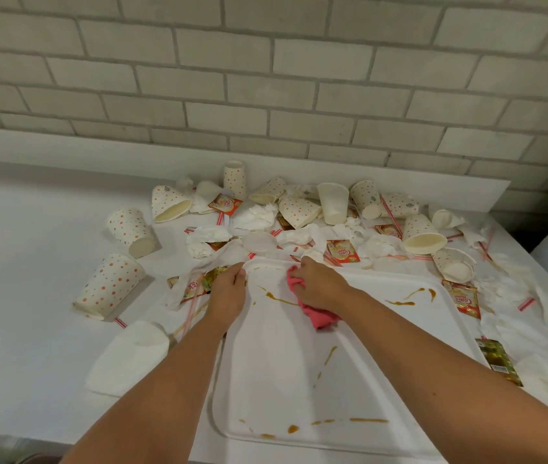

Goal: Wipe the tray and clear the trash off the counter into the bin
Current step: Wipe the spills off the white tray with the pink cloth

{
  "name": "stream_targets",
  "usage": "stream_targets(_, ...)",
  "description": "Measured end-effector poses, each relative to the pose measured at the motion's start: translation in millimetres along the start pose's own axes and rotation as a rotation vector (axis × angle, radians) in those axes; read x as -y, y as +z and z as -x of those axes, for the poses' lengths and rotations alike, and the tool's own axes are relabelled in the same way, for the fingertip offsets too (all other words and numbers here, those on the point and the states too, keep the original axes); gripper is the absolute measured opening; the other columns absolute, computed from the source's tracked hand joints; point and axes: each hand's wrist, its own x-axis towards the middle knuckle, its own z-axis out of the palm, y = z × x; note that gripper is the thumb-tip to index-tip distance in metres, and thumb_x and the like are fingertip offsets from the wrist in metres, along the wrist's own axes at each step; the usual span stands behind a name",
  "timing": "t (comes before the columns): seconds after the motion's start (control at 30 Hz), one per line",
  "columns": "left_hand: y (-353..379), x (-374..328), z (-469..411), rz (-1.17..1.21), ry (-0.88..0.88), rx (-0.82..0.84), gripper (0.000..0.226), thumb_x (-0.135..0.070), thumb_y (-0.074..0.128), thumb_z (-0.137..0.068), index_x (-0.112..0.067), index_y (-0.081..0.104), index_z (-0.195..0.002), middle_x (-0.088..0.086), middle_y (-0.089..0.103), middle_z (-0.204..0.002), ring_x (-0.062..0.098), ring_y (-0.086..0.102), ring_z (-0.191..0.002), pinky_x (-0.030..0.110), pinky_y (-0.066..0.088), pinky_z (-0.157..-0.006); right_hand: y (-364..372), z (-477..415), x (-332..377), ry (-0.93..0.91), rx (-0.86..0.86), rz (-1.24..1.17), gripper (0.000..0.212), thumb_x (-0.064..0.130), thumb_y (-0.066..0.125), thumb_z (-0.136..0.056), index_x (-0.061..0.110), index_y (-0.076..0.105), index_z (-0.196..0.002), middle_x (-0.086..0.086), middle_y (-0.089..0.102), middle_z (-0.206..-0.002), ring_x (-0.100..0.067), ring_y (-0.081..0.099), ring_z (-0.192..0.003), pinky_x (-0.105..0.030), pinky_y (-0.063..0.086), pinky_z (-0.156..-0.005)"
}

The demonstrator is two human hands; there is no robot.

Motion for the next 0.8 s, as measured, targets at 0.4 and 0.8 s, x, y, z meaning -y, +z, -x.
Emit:
stream_targets(0.4,0.3,3.6,-1.2,-0.033,0.024,0.003,0.034,-0.009,0.034,-0.1,0.003,0.061,-0.117,0.011,0.064,-0.092,0.021,0.056,-0.086,0.003,0.034,-0.066,2.6,-16.4,2.6,0.169,-0.048,0.058,0.032,0.024,0.041,-0.095,0.004,0.055,-0.117,-0.009,0.052,-0.104,-0.027,0.055,-0.108,-0.031,0.04,-0.077)
stream_targets(0.8,1.8,3.4,-1.8,-0.002,0.002,-0.009,0.033,-0.012,0.033,-0.101,0.0,0.061,-0.115,0.009,0.064,-0.098,0.016,0.053,-0.09,0.021,0.036,-0.078,0.2,-14.9,-6.2,0.038,0.019,0.017,0.033,0.024,0.044,-0.093,0.009,0.061,-0.117,0.005,0.038,-0.08,-0.026,0.056,-0.105,-0.029,0.039,-0.074)
